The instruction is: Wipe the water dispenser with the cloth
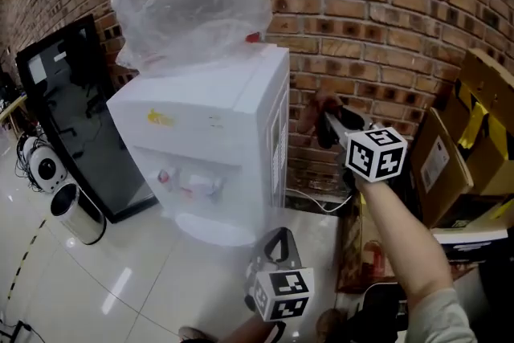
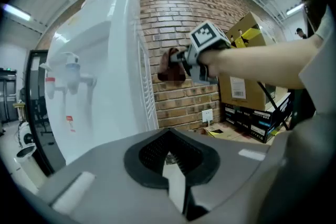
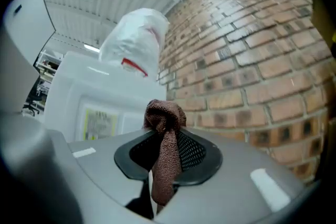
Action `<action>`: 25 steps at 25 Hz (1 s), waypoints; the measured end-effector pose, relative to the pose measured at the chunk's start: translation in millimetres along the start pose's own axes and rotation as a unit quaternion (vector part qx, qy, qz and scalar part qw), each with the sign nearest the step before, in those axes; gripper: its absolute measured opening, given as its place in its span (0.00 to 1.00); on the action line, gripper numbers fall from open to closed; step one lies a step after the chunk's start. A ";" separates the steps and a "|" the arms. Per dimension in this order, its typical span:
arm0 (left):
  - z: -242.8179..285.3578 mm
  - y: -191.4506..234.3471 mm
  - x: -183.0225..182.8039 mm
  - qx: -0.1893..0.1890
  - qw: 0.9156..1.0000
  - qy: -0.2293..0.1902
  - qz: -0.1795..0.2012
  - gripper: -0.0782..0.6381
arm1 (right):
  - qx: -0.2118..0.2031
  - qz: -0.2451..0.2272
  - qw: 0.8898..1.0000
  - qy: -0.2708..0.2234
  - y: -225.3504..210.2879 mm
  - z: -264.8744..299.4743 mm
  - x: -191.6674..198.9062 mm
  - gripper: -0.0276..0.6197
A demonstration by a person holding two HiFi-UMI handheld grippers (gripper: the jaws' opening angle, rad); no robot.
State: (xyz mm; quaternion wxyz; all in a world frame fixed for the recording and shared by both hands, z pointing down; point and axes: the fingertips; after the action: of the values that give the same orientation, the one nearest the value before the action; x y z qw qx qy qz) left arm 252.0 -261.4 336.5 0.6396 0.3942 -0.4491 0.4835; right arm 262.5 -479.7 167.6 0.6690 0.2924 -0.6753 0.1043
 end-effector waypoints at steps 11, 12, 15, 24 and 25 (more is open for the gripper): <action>-17.0 15.1 -68.5 0.005 0.993 -0.095 -0.063 0.11 | 0.034 -0.058 0.997 -0.037 -8.1 78.4 -145.6 0.18; -17.7 16.6 -70.8 0.004 0.993 -0.098 -0.062 0.11 | 0.033 -0.067 0.997 -0.028 -8.0 84.5 -147.7 0.18; -14.2 20.0 -65.0 0.004 0.994 -0.087 -0.062 0.11 | 0.021 -0.083 0.996 0.001 -5.1 100.5 -143.9 0.18; -3.6 18.8 -29.3 -0.006 0.998 -0.039 -0.043 0.11 | 0.041 -0.040 0.998 0.028 -14.7 100.9 -103.6 0.18; -2.2 18.2 -26.4 -0.006 0.998 -0.036 -0.041 0.11 | 0.040 -0.035 0.998 0.034 -13.6 99.6 -96.1 0.17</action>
State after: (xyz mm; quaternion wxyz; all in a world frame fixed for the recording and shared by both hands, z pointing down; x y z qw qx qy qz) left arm 231.2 -262.2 311.9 0.6451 0.4255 -0.4579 0.4396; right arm 179.5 -519.1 63.2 0.6826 0.3388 -0.6367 0.1175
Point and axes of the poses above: the fingertips, and each gripper's own axes: z forward along the fingers, y to its left, x out of its underside, and after that the axes turned 13 degrees about -z, right-handed
